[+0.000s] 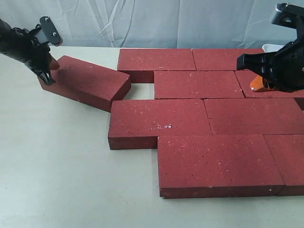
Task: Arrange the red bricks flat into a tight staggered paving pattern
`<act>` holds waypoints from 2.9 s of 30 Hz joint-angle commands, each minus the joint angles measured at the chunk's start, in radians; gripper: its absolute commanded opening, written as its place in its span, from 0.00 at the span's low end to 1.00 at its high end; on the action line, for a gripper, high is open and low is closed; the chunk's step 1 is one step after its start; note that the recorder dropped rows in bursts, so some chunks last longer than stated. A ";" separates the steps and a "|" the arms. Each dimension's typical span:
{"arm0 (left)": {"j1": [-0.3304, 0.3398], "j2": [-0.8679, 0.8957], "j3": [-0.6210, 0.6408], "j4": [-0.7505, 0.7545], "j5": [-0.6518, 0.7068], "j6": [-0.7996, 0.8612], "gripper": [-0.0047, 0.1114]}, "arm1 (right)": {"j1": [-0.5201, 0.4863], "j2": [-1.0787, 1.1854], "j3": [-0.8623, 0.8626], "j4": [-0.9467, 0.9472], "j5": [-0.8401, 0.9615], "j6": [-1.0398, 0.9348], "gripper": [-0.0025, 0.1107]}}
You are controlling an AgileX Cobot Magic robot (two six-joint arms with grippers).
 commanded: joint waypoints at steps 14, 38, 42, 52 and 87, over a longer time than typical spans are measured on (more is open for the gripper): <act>0.000 -0.007 0.003 0.415 0.273 -0.336 0.04 | -0.006 -0.008 0.004 -0.001 -0.012 -0.003 0.01; 0.000 -0.132 -0.026 0.257 0.459 -0.381 0.04 | -0.006 -0.008 0.004 -0.001 -0.012 -0.003 0.01; -0.004 -0.200 -0.026 0.121 0.532 -0.285 0.04 | -0.006 -0.008 0.004 -0.001 -0.012 -0.003 0.01; -0.099 -0.202 0.052 0.019 0.632 0.045 0.04 | -0.006 -0.008 0.004 0.001 -0.012 -0.003 0.01; -0.209 -0.233 0.071 0.059 0.278 -0.044 0.04 | -0.006 -0.008 0.004 -0.001 -0.012 -0.003 0.01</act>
